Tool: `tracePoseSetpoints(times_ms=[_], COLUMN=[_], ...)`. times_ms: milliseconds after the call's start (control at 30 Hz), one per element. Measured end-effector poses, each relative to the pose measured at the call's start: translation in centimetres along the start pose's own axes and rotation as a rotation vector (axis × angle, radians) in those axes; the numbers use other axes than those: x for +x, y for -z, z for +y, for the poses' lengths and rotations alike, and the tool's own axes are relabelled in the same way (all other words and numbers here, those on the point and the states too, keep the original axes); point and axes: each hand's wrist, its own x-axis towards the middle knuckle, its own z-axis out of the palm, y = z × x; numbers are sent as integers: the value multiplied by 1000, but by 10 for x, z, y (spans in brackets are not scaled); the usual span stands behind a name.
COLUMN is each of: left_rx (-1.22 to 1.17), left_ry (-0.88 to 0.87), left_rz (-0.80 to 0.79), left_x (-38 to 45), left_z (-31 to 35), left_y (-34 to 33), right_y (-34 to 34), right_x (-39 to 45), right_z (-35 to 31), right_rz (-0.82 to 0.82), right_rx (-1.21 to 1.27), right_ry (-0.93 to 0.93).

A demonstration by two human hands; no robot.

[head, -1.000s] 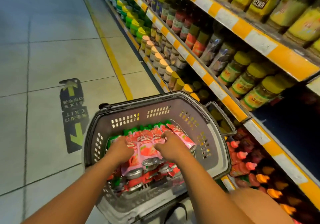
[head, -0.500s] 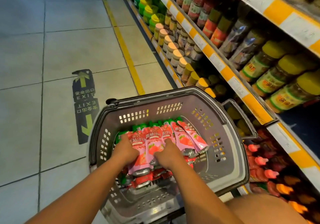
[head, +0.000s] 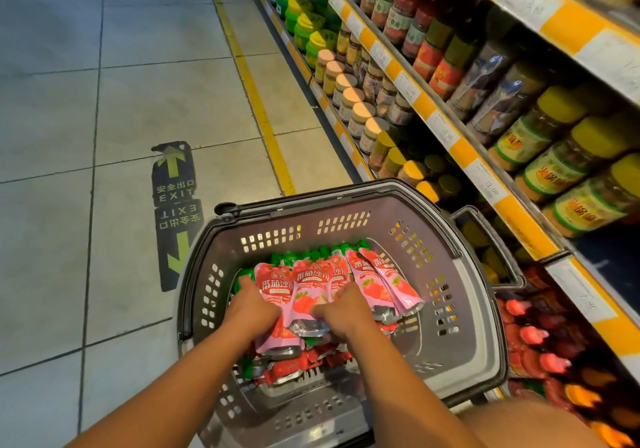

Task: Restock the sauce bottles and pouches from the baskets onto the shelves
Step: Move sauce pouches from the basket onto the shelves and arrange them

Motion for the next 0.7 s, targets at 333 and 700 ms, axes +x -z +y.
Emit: tracePoseSetpoints(times_ms=[333, 700], left_rx=[-25, -44], left_ry=[-72, -165], left_rz=[-79, -59], left_x=[-8, -21], left_z=[1, 8], left_y=[2, 8], right_y=[0, 14], right_x=[6, -11], right_z=[6, 8], right_rz=[-63, -138], right_rx=[40, 445], right_ry=[-32, -131])
